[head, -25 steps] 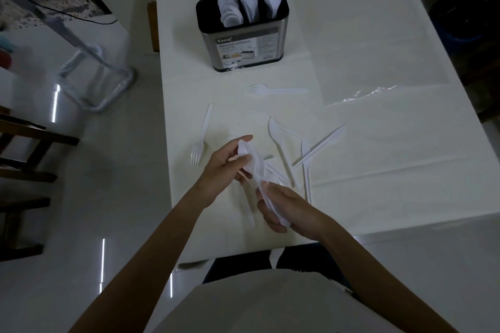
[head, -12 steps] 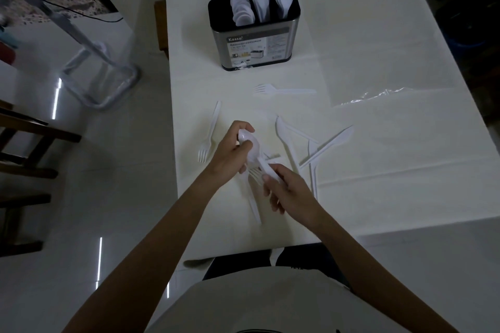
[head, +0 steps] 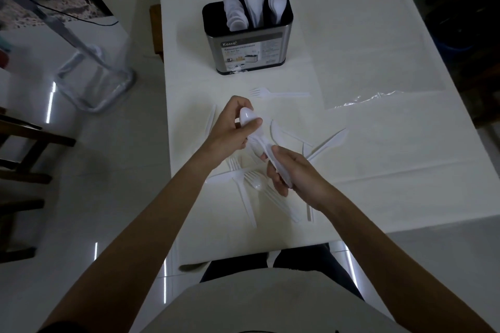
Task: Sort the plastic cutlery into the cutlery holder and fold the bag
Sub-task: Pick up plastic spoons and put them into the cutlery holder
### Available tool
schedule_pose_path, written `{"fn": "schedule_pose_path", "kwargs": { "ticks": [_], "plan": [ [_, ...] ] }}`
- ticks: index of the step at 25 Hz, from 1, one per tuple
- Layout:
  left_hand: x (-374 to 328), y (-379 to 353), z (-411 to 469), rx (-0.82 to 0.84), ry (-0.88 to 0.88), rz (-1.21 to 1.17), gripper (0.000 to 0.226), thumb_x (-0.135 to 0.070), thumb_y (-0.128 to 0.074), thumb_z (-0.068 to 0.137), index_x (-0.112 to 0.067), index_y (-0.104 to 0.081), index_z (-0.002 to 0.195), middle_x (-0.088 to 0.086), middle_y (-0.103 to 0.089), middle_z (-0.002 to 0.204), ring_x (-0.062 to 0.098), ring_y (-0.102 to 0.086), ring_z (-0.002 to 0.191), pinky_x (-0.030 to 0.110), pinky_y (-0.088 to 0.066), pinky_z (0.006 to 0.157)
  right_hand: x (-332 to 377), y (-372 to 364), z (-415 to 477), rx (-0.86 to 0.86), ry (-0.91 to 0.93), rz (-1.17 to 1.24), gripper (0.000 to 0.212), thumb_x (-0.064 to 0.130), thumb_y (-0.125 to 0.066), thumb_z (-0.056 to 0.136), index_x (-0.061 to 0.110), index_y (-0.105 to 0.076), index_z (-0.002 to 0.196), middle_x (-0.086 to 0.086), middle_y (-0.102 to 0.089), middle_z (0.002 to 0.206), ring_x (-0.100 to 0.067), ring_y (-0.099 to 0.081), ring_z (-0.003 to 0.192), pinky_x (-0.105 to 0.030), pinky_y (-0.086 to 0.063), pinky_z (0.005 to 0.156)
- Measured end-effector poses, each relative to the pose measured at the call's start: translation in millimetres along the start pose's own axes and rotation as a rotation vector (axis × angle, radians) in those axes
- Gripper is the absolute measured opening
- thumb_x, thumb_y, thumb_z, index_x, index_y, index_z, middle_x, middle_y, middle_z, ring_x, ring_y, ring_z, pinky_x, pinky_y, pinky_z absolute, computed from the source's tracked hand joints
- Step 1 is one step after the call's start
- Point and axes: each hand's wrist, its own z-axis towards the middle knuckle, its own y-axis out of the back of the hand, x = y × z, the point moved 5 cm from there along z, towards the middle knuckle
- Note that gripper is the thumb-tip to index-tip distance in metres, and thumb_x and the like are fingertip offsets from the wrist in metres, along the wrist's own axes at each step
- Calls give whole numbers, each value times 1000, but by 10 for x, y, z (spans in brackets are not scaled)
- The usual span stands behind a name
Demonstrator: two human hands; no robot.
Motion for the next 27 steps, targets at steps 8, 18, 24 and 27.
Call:
{"fn": "schedule_pose_path", "kwargs": {
  "ticks": [8, 18, 24, 27],
  "plan": [
    [-54, -153, 43, 143, -115, 236, 4, -11, -55, 92, -15, -56, 92, -16, -55, 78, -1, -42, 53, 12, -36, 51, 21, 28, 8, 18, 23, -121, 32, 35, -36, 101, 9, -55, 102, 0, -50, 62, -13, -43, 46, -21, -37, 47],
    [-235, -231, 81, 372, -219, 377, 5, -11, -62, 88, -13, -62, 93, -3, -63, 95, 13, -57, 86, 24, -44, 76, 261, 97, 153, 428, -112, -451, 32, 31, -44, 99, 6, -56, 83, -10, -37, 66, -11, -35, 51, -21, -32, 51],
    [-401, -27, 213, 153, -241, 226, 24, -15, -68, 84, -24, -61, 105, -6, -62, 100, 24, -59, 75, 27, -48, 63, 590, 185, 319, 242, -42, -541, 29, 20, -48, 98, 11, -54, 70, -2, -45, 52, -6, -38, 38, -18, -33, 45],
    [-532, 260, 354, -175, -252, 148, 20, -18, -63, 88, -27, -61, 105, -5, -65, 102, 17, -60, 82, 31, -49, 69, 988, 324, 481, 116, 59, -521, 23, 18, -48, 97, 6, -58, 80, -1, -46, 52, -8, -39, 41, -19, -32, 45]
  ]
}}
